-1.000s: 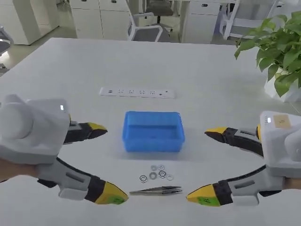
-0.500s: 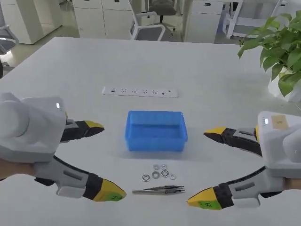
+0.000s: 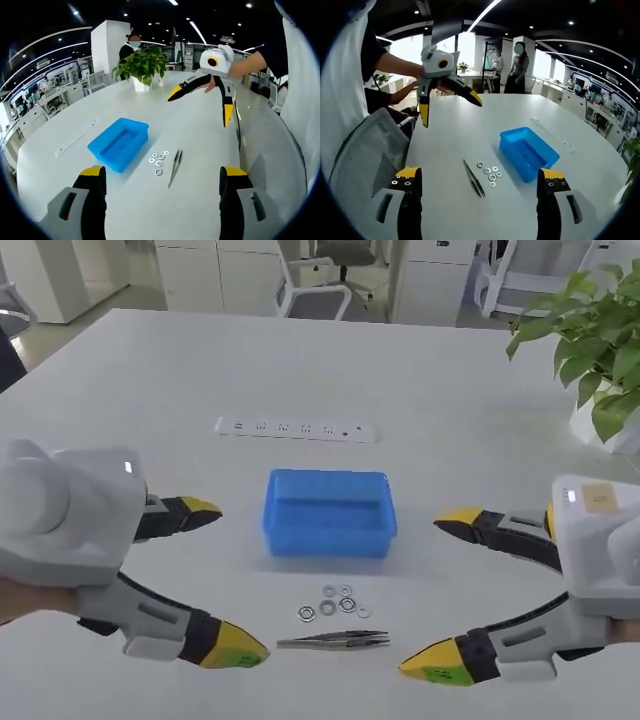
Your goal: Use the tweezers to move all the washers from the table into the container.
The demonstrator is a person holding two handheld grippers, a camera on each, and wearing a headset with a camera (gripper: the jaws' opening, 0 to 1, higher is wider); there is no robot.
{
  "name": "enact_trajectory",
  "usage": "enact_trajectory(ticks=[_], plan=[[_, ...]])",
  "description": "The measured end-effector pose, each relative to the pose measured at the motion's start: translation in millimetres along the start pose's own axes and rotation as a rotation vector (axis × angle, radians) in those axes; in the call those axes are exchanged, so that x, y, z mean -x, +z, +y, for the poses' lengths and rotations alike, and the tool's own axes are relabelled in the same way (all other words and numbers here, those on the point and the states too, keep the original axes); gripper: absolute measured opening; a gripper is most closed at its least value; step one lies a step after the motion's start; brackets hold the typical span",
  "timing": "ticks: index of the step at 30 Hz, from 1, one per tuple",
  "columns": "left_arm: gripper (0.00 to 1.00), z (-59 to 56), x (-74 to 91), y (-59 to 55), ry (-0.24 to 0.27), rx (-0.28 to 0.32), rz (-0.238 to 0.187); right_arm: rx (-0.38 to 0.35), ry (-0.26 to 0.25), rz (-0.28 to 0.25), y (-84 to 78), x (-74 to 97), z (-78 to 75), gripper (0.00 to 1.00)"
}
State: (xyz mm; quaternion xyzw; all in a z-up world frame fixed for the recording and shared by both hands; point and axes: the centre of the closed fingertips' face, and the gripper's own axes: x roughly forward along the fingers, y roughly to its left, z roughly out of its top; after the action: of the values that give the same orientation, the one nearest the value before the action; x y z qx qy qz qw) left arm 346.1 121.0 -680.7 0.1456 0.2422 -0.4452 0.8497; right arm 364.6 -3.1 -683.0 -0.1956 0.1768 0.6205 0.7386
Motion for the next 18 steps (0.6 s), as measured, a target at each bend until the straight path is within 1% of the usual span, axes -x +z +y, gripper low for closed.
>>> enact_trajectory(ticks=[4,6,9,11,12,16,18], plan=[[0.99,-1.4,-3.8,-3.2,-0.006,0.004,0.003,-0.002,-0.006,0.000,-0.9,-1.2,-3.6,0.96],[0.99,3.3,-6.6,-4.2,0.023,-0.006,-0.005,-0.016,-0.008,-0.007,-0.1,-2.0,-5.8,0.96],[0.99,10.6,-9.4,-3.0,0.059,0.003,-0.034,-0.023,-0.011,-0.009,-0.1,-3.3,-9.0,0.96],[0.97,9.9,-11.5,-0.5,0.045,0.040,-0.064,-0.023,-0.013,0.000,-3.0,-5.5,-10.9,0.95],[0.96,9.9,-13.2,-1.5,0.041,0.055,-0.064,-0.022,-0.010,0.006,-5.1,-7.1,-11.1,0.94],[0.97,6.0,-20.7,-9.0,0.021,0.048,-0.037,-0.025,0.009,0.035,-13.2,-13.6,-9.6,0.91],[0.99,5.1,-26.0,-12.8,0.021,0.054,-0.031,-0.026,0.019,0.052,-17.6,-18.2,-8.0,0.90]])
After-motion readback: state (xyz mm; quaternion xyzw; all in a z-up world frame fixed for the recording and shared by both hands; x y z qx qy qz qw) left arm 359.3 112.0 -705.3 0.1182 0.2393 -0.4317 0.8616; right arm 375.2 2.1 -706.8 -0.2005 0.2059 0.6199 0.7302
